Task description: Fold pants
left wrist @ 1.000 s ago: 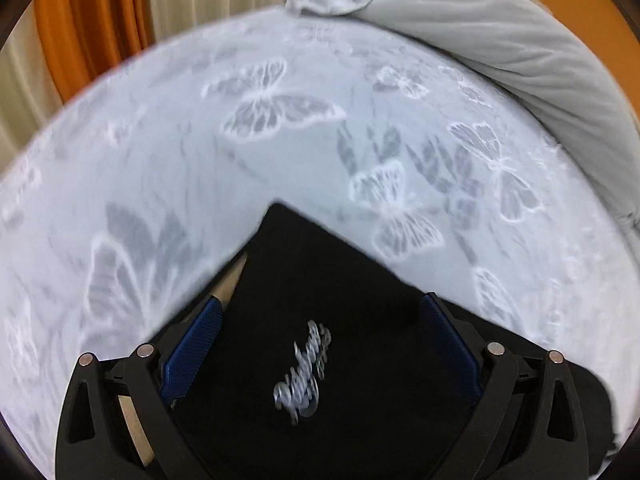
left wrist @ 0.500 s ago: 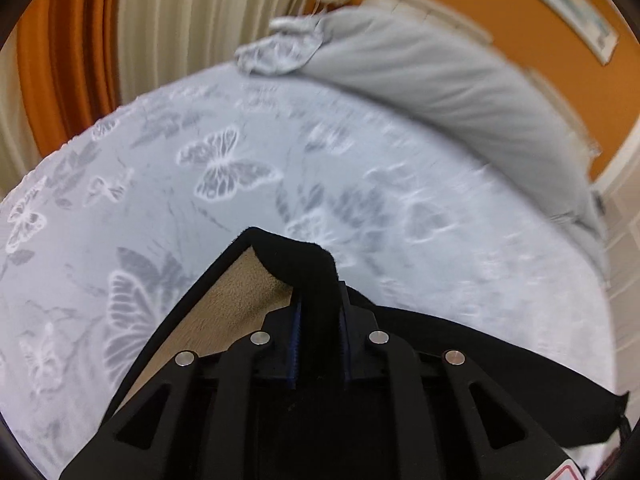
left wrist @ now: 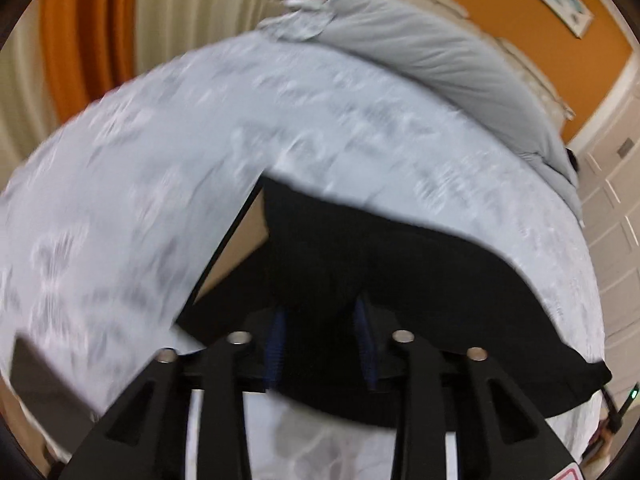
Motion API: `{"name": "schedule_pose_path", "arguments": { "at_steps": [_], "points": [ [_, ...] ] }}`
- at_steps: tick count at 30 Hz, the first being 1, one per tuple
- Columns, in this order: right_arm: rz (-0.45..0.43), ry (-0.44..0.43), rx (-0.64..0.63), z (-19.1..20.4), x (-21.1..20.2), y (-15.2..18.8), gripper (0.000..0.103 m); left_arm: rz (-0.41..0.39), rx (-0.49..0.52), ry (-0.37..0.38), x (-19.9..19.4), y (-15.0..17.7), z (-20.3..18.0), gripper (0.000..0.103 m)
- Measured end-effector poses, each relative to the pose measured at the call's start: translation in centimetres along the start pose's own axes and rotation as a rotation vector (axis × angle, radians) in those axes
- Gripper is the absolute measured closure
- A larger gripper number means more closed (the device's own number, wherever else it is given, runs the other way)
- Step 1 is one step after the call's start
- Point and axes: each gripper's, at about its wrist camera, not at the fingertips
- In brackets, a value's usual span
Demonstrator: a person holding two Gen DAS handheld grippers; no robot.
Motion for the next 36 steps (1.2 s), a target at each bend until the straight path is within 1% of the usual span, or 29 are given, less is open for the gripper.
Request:
{"name": "schedule_pose_path", "arguments": {
  "at_steps": [1, 2, 3, 4, 5, 6, 7, 9, 12, 13, 15, 17, 19, 20, 21, 22, 23, 24, 25, 26, 27, 29, 30, 31, 32, 33, 34, 35, 36],
  "points": [
    [-0.001, 0.014, 0.01, -0.3, -0.2, 0.5, 0.071, 0.006, -0.024, -0.005, -0.2, 0.6, 0.3, 0.056],
    [-0.01, 0.02, 0.036, -0.7, -0.9, 0.9, 0.063, -0.004, -0.074, -0.004, -0.9, 1.3, 0.6, 0.051],
    [-0.02, 0.026, 0.053, -1.0, -1.5, 1.0, 0.056, -0.019, -0.105, -0.001, -1.6, 1.6, 0.6, 0.041],
    [-0.05, 0.04, 0.08, -1.1, -2.8, 0.8, 0.041, -0.041, -0.136, 0.019, -2.6, 2.0, 0.2, 0.035],
    [-0.08, 0.041, 0.098, -1.1, -3.9, 0.6, 0.032, -0.053, -0.154, 0.036, -3.4, 2.2, -0.1, 0.03],
    [-0.123, 0.024, 0.122, -1.0, -5.4, 0.3, 0.03, -0.062, -0.171, 0.052, -4.1, 2.3, -0.7, 0.019],
    [-0.147, 0.003, 0.142, -0.7, -6.3, 0.0, 0.028, -0.071, -0.19, 0.065, -4.4, 2.5, -1.4, 0.014],
    [-0.164, -0.081, 0.237, -0.1, -7.6, -0.6, 0.027, -0.058, -0.245, 0.06, -4.2, 3.0, -2.0, 0.011],
    [-0.122, -0.195, 0.337, 2.0, -6.9, -0.7, 0.025, 0.019, -0.345, 0.076, -1.3, 4.1, -2.6, 0.011],
    [-0.106, -0.216, 0.351, 2.7, -6.3, -0.5, 0.024, 0.043, -0.398, 0.062, 0.2, 4.6, -2.4, 0.012],
    [-0.063, -0.238, 0.356, 4.4, -4.3, -0.1, 0.024, 0.063, -0.457, 0.078, 1.8, 5.5, -2.1, 0.014],
    [-0.014, -0.213, 0.338, 6.0, -1.5, 0.2, 0.024, 0.076, -0.509, 0.112, 3.4, 6.1, -1.5, 0.021],
    [0.019, -0.207, 0.349, 6.4, 0.6, 0.4, 0.024, 0.093, -0.555, 0.134, 4.5, 6.5, -1.0, 0.044],
    [0.043, -0.2, 0.376, 6.4, 2.3, 0.4, 0.024, 0.102, -0.56, 0.141, 5.1, 6.5, -1.0, 0.052],
    [0.052, -0.191, 0.404, 6.5, 3.2, 0.7, 0.024, 0.099, -0.551, 0.134, 5.3, 6.3, -0.9, 0.067],
    [0.06, -0.189, 0.427, 6.4, 4.3, 0.7, 0.029, 0.086, -0.537, 0.132, 5.3, 6.1, -1.0, 0.082],
    [0.066, -0.197, 0.443, 6.4, 5.4, 0.6, 0.04, 0.068, -0.504, 0.132, 5.2, 5.6, -1.3, 0.089],
    [0.071, -0.204, 0.446, 6.6, 6.0, 0.7, 0.045, 0.054, -0.48, 0.141, 5.1, 5.1, -1.5, 0.098],
    [0.085, -0.21, 0.443, 6.8, 7.3, 0.7, 0.061, 0.044, -0.459, 0.158, 5.1, 4.6, -1.7, 0.1],
    [0.104, -0.216, 0.438, 7.1, 8.3, 0.8, 0.092, 0.038, -0.447, 0.173, 5.0, 4.4, -1.8, 0.1],
    [0.128, -0.232, 0.441, 7.4, 9.2, 0.9, 0.099, 0.028, -0.435, 0.19, 4.9, 4.1, -1.9, 0.1],
    [0.072, -0.238, 0.437, 7.8, 8.2, 0.1, 0.099, -0.005, -0.402, 0.21, 4.5, 3.2, -2.1, 0.101],
    [0.003, -0.267, 0.418, 8.1, 6.5, -1.1, 0.099, -0.039, -0.383, 0.229, 3.6, 2.6, -2.3, 0.101],
    [-0.112, -0.335, 0.389, 8.8, 3.5, -2.9, 0.1, -0.067, -0.374, 0.253, 2.8, 2.2, -2.3, 0.101],
    [-0.209, -0.396, 0.364, 9.3, 0.6, -4.2, 0.1, -0.109, -0.355, 0.302, 1.2, 1.5, -2.5, 0.101],
    [-0.295, -0.443, 0.31, 9.9, -2.6, -5.3, 0.1, -0.139, -0.338, 0.323, 0.0, 1.0, -2.7, 0.101],
    [-0.329, -0.451, 0.271, 10.1, -4.0, -5.4, 0.1, -0.168, -0.316, 0.327, -0.9, 0.6, -2.7, 0.101],
    [-0.339, -0.43, 0.236, 9.8, -4.6, -5.0, 0.1, -0.19, -0.283, 0.31, -1.7, 0.5, -2.6, 0.101],
    [-0.31, -0.393, 0.224, 9.2, -4.2, -4.2, 0.1, -0.171, -0.264, 0.28, -1.4, 0.8, -2.2, 0.1]
  ]
}}
Point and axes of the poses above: each gripper's, at about its wrist camera, not at the fingertips, and x roughly the way its jaws point, z to its left, y to its underside, and after that the axes turned 10 degrees about -z, right-handed
